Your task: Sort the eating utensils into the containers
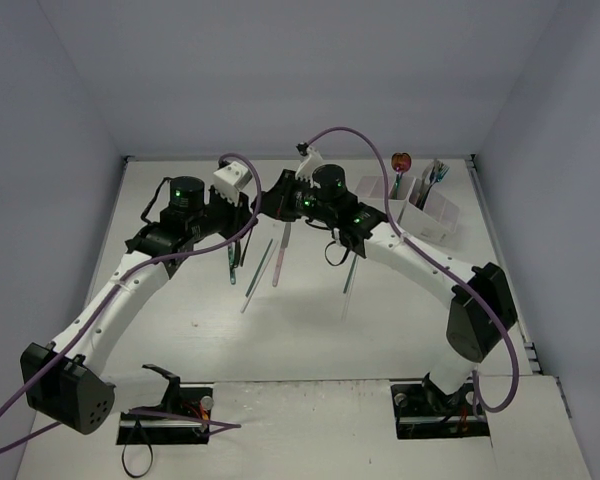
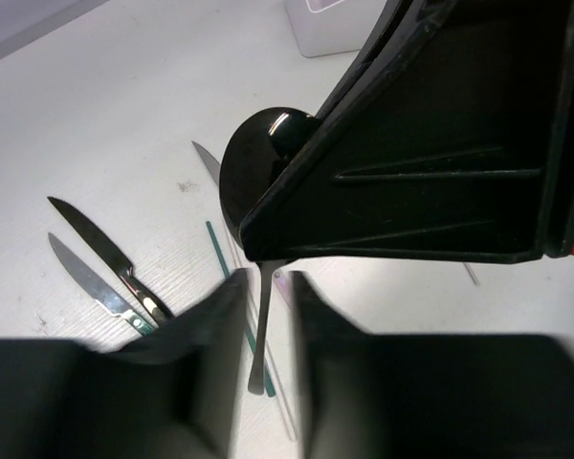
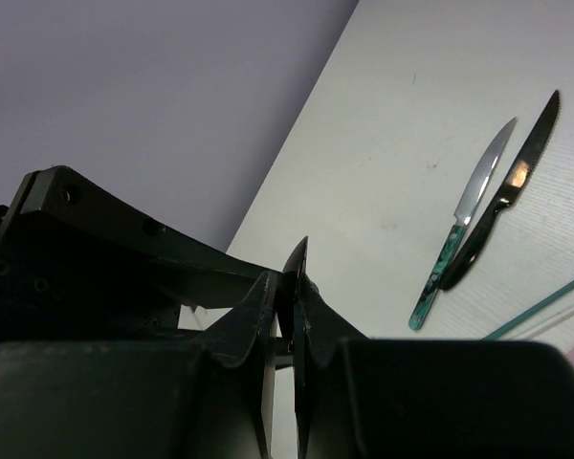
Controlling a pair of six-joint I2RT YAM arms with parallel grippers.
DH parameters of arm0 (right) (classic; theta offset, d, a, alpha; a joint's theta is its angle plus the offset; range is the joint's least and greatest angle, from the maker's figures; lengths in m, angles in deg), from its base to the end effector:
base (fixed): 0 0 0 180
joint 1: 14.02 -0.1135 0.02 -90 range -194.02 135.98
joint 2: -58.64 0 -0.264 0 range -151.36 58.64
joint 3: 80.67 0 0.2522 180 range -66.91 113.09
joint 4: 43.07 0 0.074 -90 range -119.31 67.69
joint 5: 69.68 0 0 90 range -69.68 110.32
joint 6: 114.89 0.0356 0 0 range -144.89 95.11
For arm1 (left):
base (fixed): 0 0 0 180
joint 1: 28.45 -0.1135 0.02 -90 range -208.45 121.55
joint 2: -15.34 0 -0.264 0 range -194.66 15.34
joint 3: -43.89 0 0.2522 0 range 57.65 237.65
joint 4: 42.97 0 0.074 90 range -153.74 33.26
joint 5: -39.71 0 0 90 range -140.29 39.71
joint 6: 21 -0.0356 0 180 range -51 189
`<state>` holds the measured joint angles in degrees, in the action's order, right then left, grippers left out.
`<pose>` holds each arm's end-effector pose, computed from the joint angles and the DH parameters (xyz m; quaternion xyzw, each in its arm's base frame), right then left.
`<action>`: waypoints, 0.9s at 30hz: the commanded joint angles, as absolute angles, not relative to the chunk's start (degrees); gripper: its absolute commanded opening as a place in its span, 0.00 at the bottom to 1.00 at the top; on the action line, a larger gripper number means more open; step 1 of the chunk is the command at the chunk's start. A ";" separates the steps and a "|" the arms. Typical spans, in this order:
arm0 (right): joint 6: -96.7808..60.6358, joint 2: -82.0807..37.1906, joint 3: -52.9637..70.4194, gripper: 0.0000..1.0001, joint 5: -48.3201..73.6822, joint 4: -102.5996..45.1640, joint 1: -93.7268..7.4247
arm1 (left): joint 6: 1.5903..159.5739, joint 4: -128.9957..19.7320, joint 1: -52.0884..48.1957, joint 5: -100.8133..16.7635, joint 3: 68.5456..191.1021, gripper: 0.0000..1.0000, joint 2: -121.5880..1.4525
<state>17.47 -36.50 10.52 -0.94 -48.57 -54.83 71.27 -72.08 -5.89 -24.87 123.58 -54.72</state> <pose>0.2961 0.2728 0.3620 -0.1229 0.6872 0.5637 0.4414 0.2515 -0.1210 0.3685 0.2653 0.7617 -0.2965 0.5113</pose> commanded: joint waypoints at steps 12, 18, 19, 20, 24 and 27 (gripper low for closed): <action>8.07 -30.84 18.48 0.00 -5.39 -43.99 -27.27 | 78.10 -77.39 -7.97 -47.10 128.71 0.75 -56.43; 4.05 -32.59 24.00 0.00 -6.93 -38.26 -15.46 | 80.47 -79.67 -10.42 -55.62 129.20 0.77 -55.90; 3.20 -32.67 24.66 0.00 -6.62 -37.37 -14.37 | 80.59 -79.67 -10.73 -56.63 129.05 0.77 -55.63; 2.40 -32.78 25.22 0.00 -6.27 -36.46 -12.42 | 80.65 -79.62 -10.93 -57.14 128.92 0.78 -55.49; 0.59 -32.92 26.06 0.00 -4.85 -33.42 -7.67 | 81.22 -78.98 -11.86 -57.66 128.15 0.78 -54.55; -0.08 -32.68 25.91 0.00 -3.36 -32.75 -6.56 | 81.22 -79.14 -12.15 -57.64 128.31 0.78 -54.91</action>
<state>2.79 -35.27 23.40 -4.29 -32.89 -8.34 79.93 -80.83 -11.51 -55.36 126.08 -56.91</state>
